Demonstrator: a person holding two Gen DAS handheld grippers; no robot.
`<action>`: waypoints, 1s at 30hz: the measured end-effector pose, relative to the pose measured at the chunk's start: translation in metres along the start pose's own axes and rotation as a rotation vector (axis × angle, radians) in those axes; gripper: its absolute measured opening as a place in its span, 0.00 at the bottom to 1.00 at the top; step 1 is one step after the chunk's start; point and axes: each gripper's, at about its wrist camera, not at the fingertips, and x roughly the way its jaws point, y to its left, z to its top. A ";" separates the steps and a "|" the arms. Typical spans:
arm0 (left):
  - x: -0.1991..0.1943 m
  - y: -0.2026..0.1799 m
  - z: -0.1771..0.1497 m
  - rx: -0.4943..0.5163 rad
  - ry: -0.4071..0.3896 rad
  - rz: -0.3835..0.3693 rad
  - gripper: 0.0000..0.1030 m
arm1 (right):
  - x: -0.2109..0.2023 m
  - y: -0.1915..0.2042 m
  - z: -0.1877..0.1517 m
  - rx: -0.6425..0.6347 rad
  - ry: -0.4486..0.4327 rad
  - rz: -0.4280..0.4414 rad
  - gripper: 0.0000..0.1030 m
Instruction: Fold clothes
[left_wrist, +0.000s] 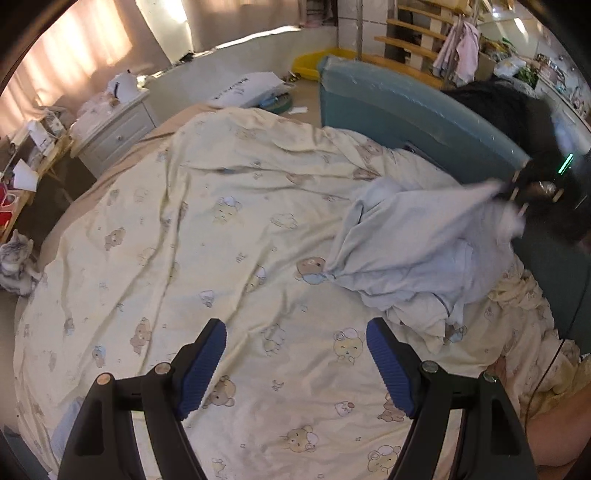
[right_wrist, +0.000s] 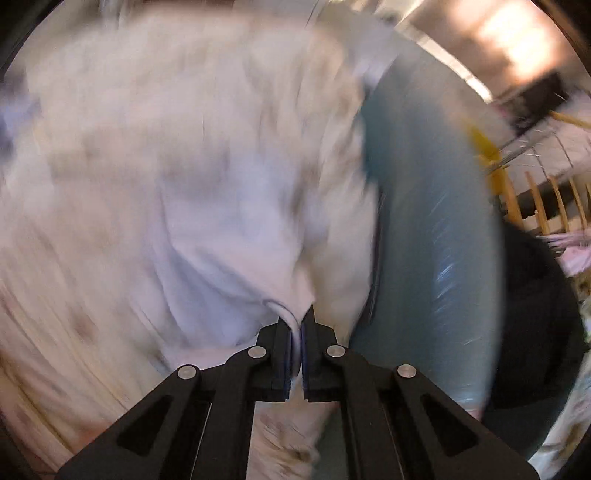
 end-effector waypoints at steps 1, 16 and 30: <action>-0.003 0.002 0.001 -0.005 -0.006 0.001 0.77 | -0.026 0.003 0.013 0.009 -0.065 -0.002 0.03; -0.070 0.004 -0.005 -0.027 -0.158 -0.140 0.77 | -0.305 0.061 0.146 0.112 -0.627 0.133 0.03; -0.190 0.113 0.009 -0.318 -0.621 0.143 0.02 | -0.389 0.047 0.203 0.048 -0.735 0.090 0.03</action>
